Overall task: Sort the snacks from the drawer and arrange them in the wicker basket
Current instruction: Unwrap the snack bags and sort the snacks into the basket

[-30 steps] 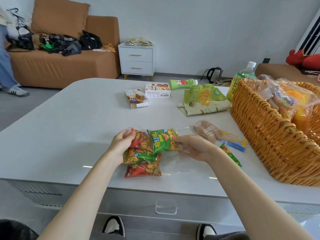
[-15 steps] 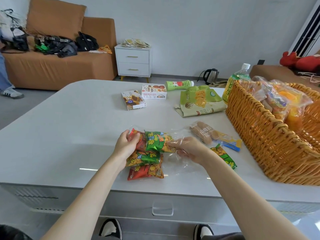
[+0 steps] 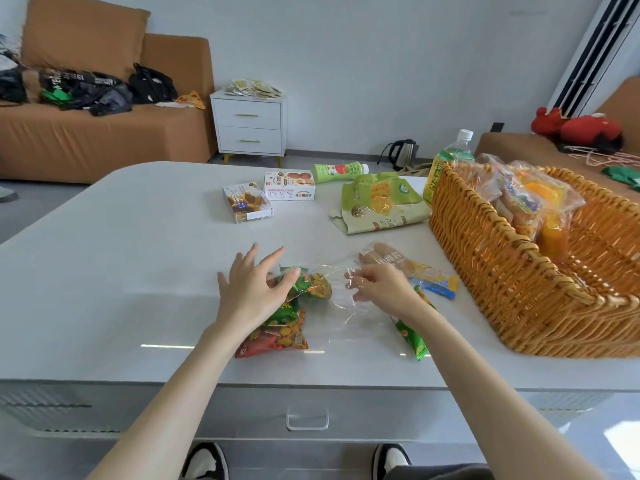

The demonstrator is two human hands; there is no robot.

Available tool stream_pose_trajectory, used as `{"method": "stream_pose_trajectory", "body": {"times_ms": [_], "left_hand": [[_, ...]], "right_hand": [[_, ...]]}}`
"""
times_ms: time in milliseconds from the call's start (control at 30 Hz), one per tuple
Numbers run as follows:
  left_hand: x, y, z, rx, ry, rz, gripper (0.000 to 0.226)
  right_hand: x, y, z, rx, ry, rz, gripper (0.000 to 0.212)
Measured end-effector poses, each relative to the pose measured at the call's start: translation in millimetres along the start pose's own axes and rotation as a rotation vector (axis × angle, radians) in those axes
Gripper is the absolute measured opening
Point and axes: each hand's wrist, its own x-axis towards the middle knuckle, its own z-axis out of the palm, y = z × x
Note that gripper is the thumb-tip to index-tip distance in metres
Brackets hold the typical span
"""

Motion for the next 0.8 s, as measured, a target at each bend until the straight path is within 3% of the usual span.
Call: {"method": "stream_pose_trajectory", "body": {"times_ms": [67, 133, 233, 300, 367, 533, 600, 733, 800], "left_hand": [[-0.2, 6.5, 2.4, 0.011, 0.006, 0.047, 0.051], [-1.5, 10.9, 5.2, 0.046, -0.001, 0.057, 0.049], [-1.5, 10.9, 9.0, 0.107, -0.039, 0.048, 0.047], [-1.1, 10.3, 10.6, 0.153, -0.062, 0.053, 0.046], [-1.6, 10.2, 12.6, 0.191, -0.074, 0.056, 0.043], [4.6, 4.3, 18.0, 0.221, -0.103, 0.066, 0.042], [6.6, 3.0, 19.4, 0.208, -0.115, 0.053, 0.042], [7.9, 2.3, 20.8, 0.179, -0.11, 0.048, 0.041], [7.8, 2.9, 20.5, 0.16, -0.103, 0.038, 0.041]], "right_hand": [[-9.0, 8.9, -13.5, -0.117, 0.238, -0.107, 0.02], [-16.6, 21.3, -27.6, -0.21, 0.369, -0.111, 0.02], [-23.4, 50.2, -42.0, -0.493, 0.182, 0.174, 0.052], [-28.7, 61.3, -46.7, -0.408, 0.042, 0.325, 0.069], [-31.4, 68.0, -50.1, -0.286, -0.023, 0.307, 0.066], [-34.7, 70.9, -57.4, -0.339, -0.136, 0.269, 0.054], [-33.7, 66.1, -58.4, -0.352, -0.082, 0.26, 0.051], [-29.5, 40.6, -58.8, -0.021, 0.25, 0.195, 0.07], [-24.6, 27.0, -52.9, 0.035, 0.266, 0.189, 0.07]]}}
